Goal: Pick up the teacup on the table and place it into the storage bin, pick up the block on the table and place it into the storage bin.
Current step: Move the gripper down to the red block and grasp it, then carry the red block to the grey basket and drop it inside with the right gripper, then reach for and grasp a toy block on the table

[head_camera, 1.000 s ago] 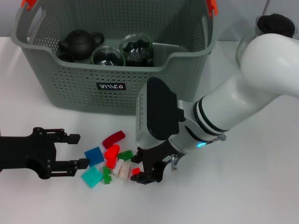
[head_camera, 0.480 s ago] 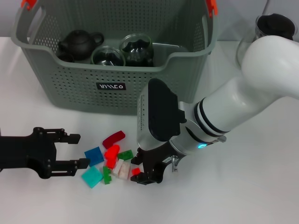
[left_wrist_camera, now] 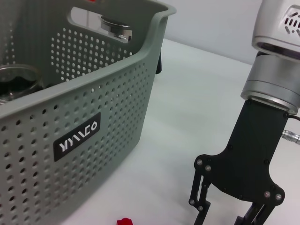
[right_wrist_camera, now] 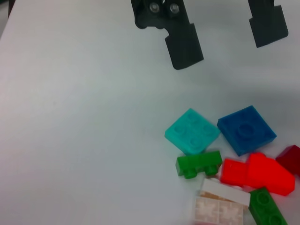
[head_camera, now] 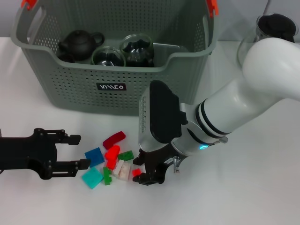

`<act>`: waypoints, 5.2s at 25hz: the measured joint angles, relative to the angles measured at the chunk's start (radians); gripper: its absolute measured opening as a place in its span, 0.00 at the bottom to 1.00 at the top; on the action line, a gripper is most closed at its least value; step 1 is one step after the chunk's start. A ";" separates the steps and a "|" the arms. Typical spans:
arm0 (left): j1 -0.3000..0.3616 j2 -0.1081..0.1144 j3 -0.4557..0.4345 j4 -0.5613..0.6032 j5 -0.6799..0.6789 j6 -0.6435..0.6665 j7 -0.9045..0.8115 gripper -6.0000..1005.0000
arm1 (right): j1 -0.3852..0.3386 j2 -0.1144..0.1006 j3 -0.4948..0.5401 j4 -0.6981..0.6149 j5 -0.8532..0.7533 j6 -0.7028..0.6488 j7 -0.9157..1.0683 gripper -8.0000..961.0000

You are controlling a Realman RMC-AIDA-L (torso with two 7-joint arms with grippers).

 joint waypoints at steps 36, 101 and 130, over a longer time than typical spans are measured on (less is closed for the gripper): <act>-0.001 0.001 0.000 -0.003 0.000 -0.012 0.000 0.70 | 0.009 0.002 -0.013 0.002 0.003 0.000 0.001 0.23; -0.034 0.006 -0.010 -0.003 -0.007 0.018 0.000 0.70 | 0.160 -0.024 0.723 -0.064 -0.293 0.114 0.086 0.21; -0.030 0.007 -0.008 -0.002 -0.006 0.039 0.005 0.70 | -0.190 -0.030 0.886 -0.470 0.106 -0.438 -0.038 0.79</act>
